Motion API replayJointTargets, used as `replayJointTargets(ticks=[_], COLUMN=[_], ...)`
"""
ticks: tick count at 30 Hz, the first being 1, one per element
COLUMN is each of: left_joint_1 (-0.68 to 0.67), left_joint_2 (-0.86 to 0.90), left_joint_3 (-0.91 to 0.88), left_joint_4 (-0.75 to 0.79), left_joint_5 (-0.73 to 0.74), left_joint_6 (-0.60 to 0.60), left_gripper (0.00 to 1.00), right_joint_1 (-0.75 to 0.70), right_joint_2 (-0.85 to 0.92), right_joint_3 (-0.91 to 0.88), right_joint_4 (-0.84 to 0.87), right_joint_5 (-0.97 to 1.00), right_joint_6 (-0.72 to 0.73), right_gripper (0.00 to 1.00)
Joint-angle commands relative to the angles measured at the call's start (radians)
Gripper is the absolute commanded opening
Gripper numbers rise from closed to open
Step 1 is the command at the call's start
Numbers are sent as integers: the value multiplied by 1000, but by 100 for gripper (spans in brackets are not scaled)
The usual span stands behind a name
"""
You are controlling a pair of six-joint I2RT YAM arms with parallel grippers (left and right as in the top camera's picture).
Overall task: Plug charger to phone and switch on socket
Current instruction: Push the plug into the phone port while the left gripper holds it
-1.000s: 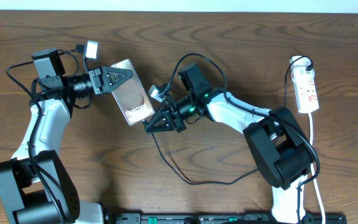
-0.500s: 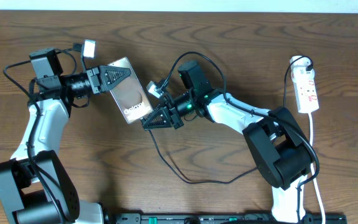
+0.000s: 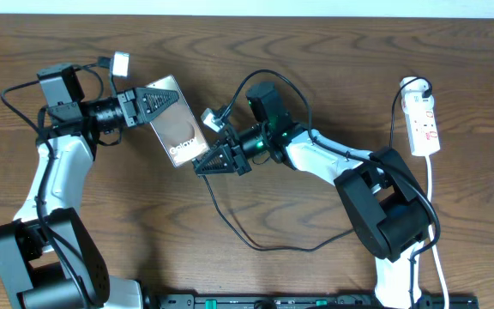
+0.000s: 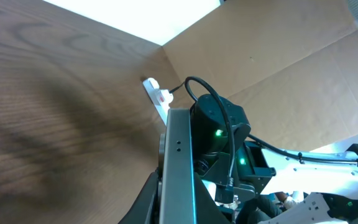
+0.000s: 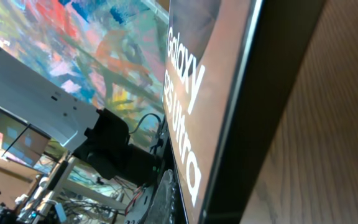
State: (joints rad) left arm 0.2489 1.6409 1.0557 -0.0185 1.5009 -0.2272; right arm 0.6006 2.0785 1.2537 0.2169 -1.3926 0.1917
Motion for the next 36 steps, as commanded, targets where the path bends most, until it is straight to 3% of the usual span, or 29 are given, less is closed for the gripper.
replayJointTargets(ticks=[1,20,36], left_joint_1=[-26,-26,-26], left_joint_2=[3,3,3], left_joint_3=[-21,-21,-21], left_joint_4=[-26,-26,-26], left_joint_5=[71,71,71], left_joint_6=[9,18,29], left_gripper=[8,7,7], right_joint_1=[-8,-8,-8], right_joint_2=[-30,-30,-30], right_joint_3=[42,42,42], right_joint_4=[70,213,221], right_joint_5=[86,191,261], right_joint_6=[57,200,242], right_gripper=[1,1,1])
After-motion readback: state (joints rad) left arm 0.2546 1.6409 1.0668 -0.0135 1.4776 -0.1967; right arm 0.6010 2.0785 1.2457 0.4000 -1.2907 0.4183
